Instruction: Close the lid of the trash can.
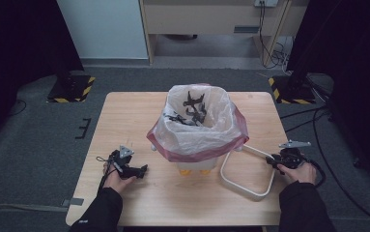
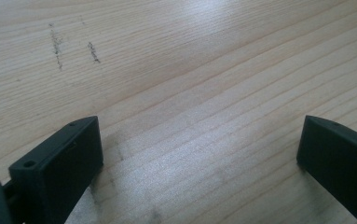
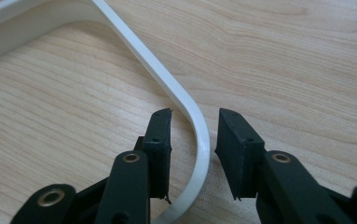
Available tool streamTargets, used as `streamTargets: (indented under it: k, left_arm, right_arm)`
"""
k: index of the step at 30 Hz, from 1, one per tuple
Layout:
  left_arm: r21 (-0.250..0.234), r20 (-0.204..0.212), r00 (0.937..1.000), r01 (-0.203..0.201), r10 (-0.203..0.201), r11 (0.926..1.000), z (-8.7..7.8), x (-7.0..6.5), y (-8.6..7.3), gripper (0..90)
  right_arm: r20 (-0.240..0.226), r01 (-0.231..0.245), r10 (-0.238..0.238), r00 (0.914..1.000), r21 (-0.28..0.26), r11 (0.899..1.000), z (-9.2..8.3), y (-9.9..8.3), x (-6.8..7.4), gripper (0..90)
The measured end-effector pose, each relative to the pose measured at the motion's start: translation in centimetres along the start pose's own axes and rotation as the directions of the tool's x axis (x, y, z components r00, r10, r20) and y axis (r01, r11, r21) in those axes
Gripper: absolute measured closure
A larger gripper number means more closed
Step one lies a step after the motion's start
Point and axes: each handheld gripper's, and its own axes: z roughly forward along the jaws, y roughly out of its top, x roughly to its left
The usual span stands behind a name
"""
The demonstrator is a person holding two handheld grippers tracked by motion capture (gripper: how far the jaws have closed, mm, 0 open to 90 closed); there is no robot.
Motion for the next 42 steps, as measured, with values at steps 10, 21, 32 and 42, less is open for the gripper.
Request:
streamTargets:
  k: [10, 21, 32, 42]
  left_arm:
    - [0.000, 0.000, 1.0000, 0.000, 0.000, 1.0000, 0.0, 0.0, 0.0, 0.0]
    - [0.000, 0.000, 1.0000, 0.000, 0.000, 1.0000, 0.0, 0.0, 0.0, 0.0]
    - [0.001, 0.000, 1.0000, 0.000, 0.000, 1.0000, 0.0, 0.0, 0.0, 0.0]
    - [0.001, 0.000, 1.0000, 0.000, 0.000, 1.0000, 0.0, 0.0, 0.0, 0.0]
  right_arm:
    - [0.004, 0.001, -0.001, 1.0000, 0.030, 1.000, 0.6, 0.1, -0.3, 73.4]
    - [0.005, -0.021, 0.021, 0.9998, 0.034, 0.999, 0.7, 0.3, -0.3, 77.7]
    - [0.014, -0.047, 0.048, 0.9988, -0.023, 0.999, 0.0, 0.9, -0.2, 77.1]
    - [0.066, -0.145, 0.161, 0.9848, -0.196, 0.970, -1.5, 1.4, -0.7, 77.1]
